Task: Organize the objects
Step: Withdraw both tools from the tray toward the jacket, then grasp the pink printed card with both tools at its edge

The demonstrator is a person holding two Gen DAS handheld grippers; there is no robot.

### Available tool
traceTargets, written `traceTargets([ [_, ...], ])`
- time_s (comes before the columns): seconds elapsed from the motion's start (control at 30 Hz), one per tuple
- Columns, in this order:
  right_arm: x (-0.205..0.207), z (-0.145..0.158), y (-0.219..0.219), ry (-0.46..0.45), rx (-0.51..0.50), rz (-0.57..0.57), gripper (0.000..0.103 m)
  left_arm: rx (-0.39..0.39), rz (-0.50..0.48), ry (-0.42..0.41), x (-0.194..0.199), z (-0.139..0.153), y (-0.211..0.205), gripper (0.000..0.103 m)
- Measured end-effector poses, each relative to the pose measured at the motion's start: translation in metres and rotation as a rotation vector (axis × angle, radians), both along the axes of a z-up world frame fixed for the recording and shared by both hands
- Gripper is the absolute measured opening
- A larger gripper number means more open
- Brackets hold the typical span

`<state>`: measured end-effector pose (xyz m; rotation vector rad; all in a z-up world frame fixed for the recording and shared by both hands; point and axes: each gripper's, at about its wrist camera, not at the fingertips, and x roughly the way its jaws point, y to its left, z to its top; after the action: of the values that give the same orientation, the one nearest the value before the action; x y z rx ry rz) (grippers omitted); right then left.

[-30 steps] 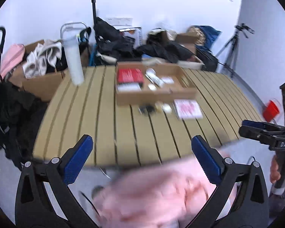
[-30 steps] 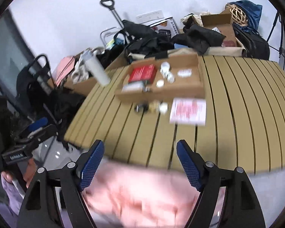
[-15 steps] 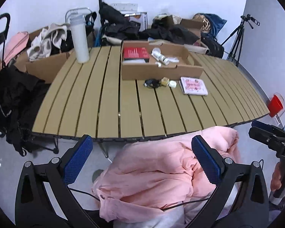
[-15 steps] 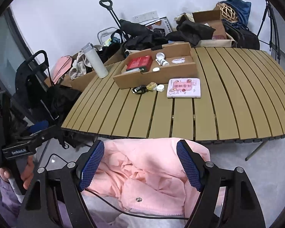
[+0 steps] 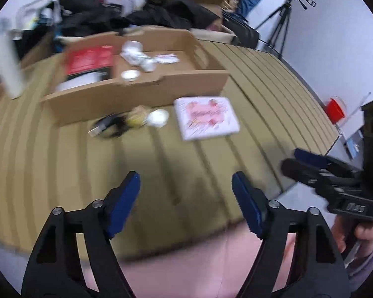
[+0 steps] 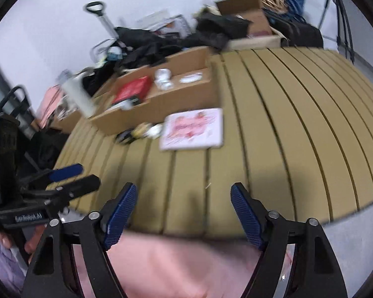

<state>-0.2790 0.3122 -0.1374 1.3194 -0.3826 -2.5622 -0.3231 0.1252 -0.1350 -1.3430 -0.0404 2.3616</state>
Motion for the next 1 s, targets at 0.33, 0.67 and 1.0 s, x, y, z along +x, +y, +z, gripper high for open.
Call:
traceTargets([
  [0.33,-0.121,-0.060,0.007,-0.107,-0.032,-0.020,0.040,0.102,0.068,-0.152,-0.082,-0.059,0.025,0.059],
  [0.67,-0.058,-0.061,0.000,-0.086,-0.002,0.047,0.025,0.097,0.049,-0.182,-0.003,-0.053,0.020,0.021],
  [1.0,0.017,-0.061,0.004,-0.087,-0.024,0.007,0.024,0.064,0.044,-0.153,0.043,-0.052,0.016,0.043],
])
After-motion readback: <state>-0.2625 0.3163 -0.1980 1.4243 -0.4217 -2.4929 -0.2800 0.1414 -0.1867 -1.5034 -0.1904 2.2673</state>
